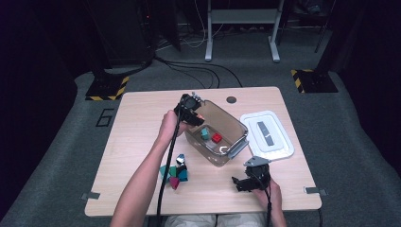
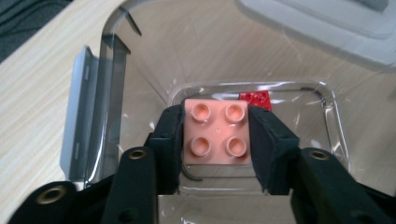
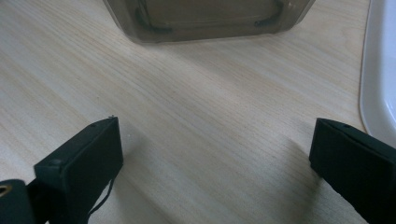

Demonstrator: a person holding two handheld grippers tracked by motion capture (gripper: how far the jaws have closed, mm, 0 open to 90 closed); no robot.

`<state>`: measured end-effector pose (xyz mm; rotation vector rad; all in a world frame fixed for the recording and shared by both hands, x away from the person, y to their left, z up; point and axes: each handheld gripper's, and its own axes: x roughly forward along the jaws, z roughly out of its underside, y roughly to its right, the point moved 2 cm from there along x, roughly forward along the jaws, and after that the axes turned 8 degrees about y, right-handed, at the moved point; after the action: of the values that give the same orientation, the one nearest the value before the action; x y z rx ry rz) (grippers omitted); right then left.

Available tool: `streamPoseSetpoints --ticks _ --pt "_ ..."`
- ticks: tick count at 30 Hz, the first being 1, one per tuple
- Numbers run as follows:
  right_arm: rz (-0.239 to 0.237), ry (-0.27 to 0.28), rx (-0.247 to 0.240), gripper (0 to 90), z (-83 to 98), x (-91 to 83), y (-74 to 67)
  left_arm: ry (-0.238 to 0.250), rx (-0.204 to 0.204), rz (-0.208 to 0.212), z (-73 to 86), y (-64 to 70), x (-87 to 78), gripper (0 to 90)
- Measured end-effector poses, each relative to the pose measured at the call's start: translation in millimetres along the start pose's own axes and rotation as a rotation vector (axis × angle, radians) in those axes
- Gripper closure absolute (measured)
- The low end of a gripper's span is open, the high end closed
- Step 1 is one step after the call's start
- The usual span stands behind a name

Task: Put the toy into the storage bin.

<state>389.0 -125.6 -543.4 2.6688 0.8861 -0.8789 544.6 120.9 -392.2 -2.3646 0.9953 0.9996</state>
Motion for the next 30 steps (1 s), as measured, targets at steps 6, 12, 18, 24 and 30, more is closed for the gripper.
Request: streamPoseSetpoints --ticks 6,12,18,24,30 --pt "0.004 0.001 0.000 2.1 0.0 0.0 0.0 0.025 -0.026 -0.015 3.8 0.0 -13.5 32.1" --pt "0.002 0.000 -0.005 2.1 0.0 0.0 0.4 0.072 -0.042 -0.033 12.7 -0.2 -39.9 19.5" --pt "0.002 0.000 -0.005 2.1 0.0 0.0 0.4 0.121 -0.046 -0.052 28.6 -1.6 -63.9 15.0" --pt "0.002 0.001 -0.005 2.1 0.0 0.0 0.4 0.151 -0.069 -0.053 47.9 -0.4 -68.0 14.2" --pt "0.003 0.000 -0.005 2.1 0.0 0.0 0.4 0.156 -0.098 -0.049 71.6 -1.3 -66.8 13.8"
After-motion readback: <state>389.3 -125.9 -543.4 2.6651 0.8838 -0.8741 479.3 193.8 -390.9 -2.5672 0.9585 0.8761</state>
